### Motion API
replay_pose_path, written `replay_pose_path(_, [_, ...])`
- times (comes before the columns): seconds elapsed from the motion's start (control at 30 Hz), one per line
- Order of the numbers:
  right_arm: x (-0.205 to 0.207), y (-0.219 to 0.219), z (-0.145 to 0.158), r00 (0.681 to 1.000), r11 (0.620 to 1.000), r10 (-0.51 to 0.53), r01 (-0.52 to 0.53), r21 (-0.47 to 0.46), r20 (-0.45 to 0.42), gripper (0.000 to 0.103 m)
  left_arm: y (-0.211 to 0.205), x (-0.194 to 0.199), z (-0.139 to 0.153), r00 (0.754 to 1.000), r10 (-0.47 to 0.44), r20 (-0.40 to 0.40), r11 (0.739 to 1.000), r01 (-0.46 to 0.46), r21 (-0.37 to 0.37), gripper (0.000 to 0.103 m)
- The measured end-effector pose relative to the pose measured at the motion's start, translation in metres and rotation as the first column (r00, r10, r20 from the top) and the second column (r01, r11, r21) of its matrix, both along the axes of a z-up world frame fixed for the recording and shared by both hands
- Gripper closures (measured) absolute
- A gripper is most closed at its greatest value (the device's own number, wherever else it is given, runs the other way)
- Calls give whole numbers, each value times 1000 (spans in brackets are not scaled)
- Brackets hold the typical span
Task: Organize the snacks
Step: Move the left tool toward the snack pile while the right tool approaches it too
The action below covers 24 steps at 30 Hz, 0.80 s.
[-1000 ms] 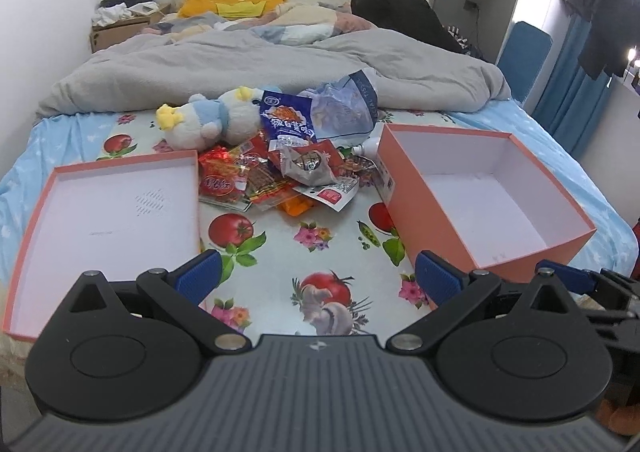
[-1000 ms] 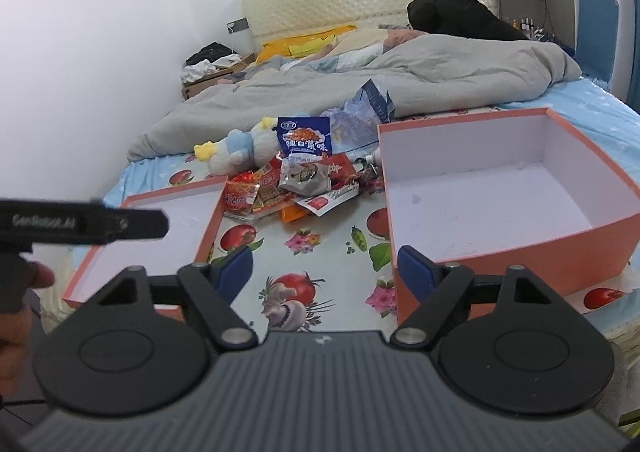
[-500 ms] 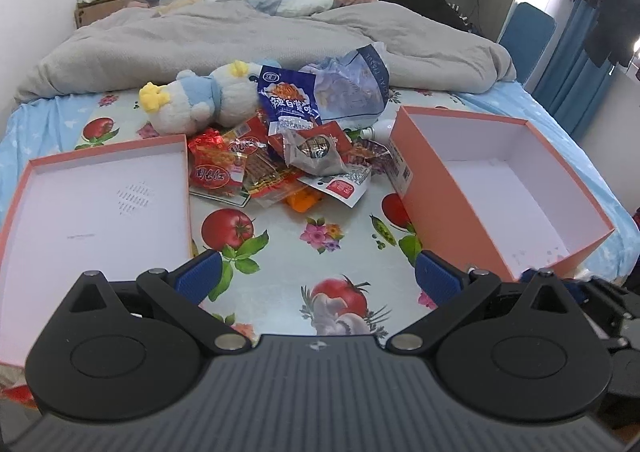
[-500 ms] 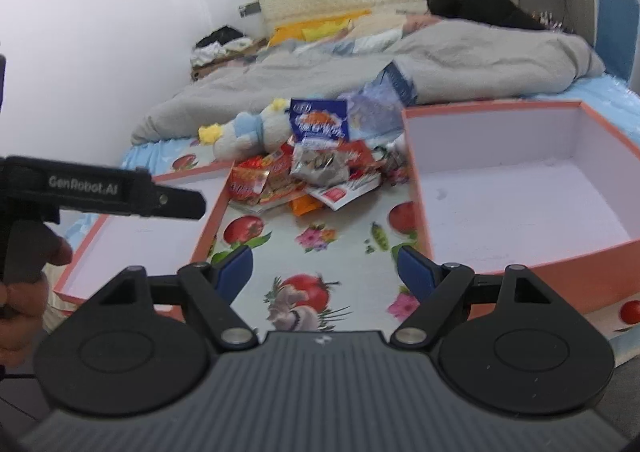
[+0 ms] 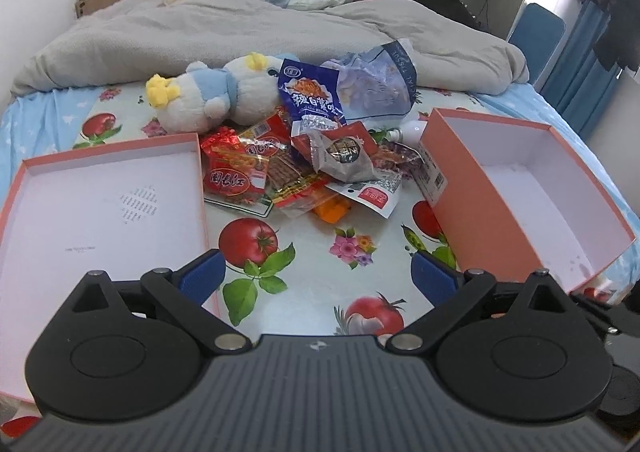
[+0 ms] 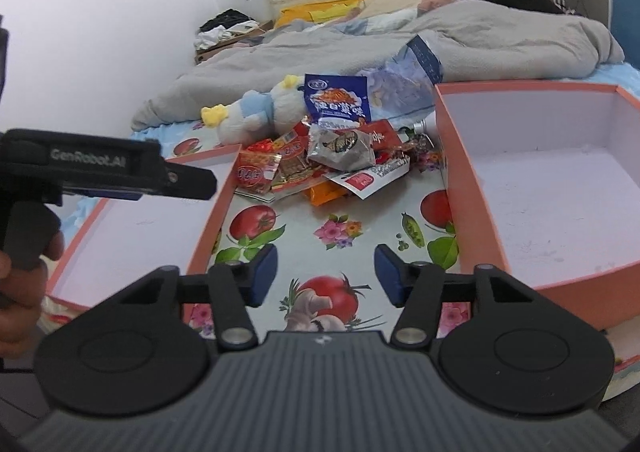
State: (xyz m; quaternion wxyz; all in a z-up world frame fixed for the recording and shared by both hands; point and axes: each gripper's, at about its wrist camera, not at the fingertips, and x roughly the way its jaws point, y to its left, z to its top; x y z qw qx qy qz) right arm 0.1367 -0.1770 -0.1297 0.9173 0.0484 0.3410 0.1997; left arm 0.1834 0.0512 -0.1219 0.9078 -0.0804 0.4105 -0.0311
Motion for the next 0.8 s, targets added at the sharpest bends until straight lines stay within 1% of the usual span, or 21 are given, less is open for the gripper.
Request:
replay_pose_path(0.13, [9, 10, -11, 1000, 1000, -13, 13, -12, -1, 49, 6, 12, -9, 1000, -22, -9, 1000, 22, -10, 8])
replay_pose_path(0.23, [14, 15, -17, 1000, 1000, -20, 20, -20, -5, 54, 12, 20, -15, 1000, -26, -8, 999, 26, -32, 11])
replay_pose_path(0.4, [32, 21, -22, 999, 998, -49, 50, -46, 24, 55, 19, 40, -23, 1000, -28, 0, 997, 27, -66, 18])
replay_pose_path(0.47, [41, 22, -24, 998, 997, -63, 64, -50, 30, 55, 23, 49, -26, 1000, -25, 1, 996, 25, -91, 20])
replay_pose_path(0.67, [76, 25, -34, 995, 993, -96, 98, -63, 37, 55, 27, 77, -41, 999, -40, 1, 990, 40, -138, 21])
replay_pose_path(0.8, [96, 28, -43, 994, 992, -104, 107, -65, 38, 55, 32, 99, -51, 999, -38, 2, 981, 38, -189, 22])
